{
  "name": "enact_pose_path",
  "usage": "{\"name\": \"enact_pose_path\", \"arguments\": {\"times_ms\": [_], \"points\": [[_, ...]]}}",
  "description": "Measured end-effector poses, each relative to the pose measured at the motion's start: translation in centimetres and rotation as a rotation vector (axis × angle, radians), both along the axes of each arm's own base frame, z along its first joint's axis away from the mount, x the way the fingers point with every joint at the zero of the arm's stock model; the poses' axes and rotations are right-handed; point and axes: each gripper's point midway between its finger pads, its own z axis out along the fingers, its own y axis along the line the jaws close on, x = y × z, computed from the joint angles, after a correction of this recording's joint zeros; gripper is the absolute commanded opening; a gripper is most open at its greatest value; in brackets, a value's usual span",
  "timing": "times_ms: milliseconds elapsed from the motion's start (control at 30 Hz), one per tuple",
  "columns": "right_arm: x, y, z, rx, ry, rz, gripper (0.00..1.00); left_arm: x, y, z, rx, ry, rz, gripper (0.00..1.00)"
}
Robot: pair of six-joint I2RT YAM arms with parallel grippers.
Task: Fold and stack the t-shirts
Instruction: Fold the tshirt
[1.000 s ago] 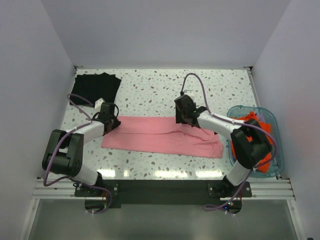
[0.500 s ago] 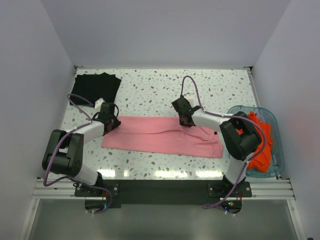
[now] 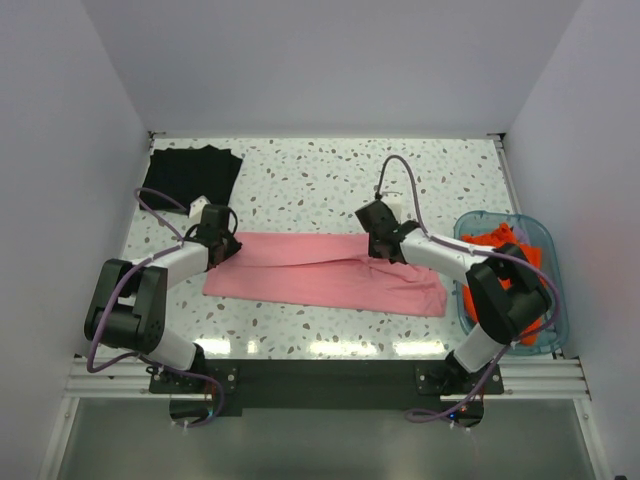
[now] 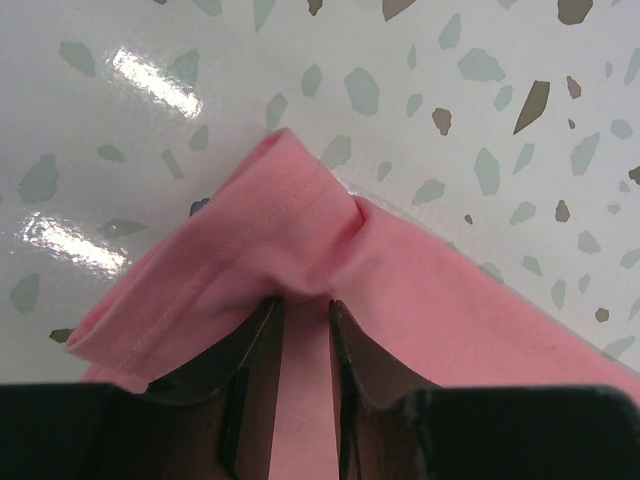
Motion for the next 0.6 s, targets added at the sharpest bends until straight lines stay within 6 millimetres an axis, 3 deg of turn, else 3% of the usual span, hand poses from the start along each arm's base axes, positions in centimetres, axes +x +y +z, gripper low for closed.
{"name": "enact_pose_path", "arguments": {"times_ms": [333,600], "points": [[-3.8,-0.7,-0.7,0.091,0.032,-0.023,0.03,0.0,0.0,0.0,0.0,0.0,0.0,0.3],[-5.1,1.3,-1.0,0.165,0.044,-0.004,0.02,0.1,0.0,0.0,-0.002,-0.009,0.0,0.3]]}}
